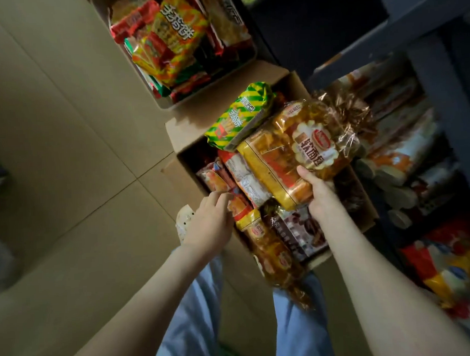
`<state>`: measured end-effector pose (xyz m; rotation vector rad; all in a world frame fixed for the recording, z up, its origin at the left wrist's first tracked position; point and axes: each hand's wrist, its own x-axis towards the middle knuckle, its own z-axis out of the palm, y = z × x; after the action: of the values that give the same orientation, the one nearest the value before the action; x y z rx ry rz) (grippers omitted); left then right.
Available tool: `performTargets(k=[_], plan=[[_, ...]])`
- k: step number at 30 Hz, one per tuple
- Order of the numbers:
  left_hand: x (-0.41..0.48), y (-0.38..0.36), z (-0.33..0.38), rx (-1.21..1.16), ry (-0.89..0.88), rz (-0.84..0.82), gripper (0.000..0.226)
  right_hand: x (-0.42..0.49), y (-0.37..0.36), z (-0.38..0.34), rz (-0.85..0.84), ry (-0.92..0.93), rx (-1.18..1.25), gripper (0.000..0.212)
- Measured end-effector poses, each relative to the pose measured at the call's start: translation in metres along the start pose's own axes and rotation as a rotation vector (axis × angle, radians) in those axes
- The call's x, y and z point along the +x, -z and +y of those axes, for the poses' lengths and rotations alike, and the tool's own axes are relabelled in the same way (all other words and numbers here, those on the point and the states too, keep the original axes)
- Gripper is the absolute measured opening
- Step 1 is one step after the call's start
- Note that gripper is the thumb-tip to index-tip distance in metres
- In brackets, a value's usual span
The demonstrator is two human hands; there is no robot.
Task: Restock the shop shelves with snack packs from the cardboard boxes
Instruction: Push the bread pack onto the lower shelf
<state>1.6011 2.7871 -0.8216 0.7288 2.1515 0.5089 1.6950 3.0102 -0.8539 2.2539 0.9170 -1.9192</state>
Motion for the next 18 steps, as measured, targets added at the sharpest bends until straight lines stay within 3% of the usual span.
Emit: performTargets(k=[4, 8, 11, 16, 18], plan=[[0.000, 0.024, 0.026, -0.096, 0.015, 0.036, 0.038, -0.048, -0.002, -0.010, 0.120, 0.195, 0.033, 0.071], [-0.016, 0.064, 0.074, -0.168, -0.019, 0.073, 0.041, -0.125, 0.018, -0.034, 0.138, 0.318, -0.095, 0.063], [-0.043, 0.092, 0.116, -0.180, -0.050, 0.076, 0.044, -0.182, 0.053, -0.045, 0.043, 0.349, -0.294, 0.071], [-0.116, 0.115, 0.185, -0.329, 0.076, 0.069, 0.064, -0.275, 0.125, -0.055, -0.210, 0.437, -0.328, 0.089], [-0.161, 0.120, 0.222, -0.391, 0.038, 0.112, 0.069, -0.316, 0.161, -0.064, -0.270, 0.492, -0.321, 0.092]])
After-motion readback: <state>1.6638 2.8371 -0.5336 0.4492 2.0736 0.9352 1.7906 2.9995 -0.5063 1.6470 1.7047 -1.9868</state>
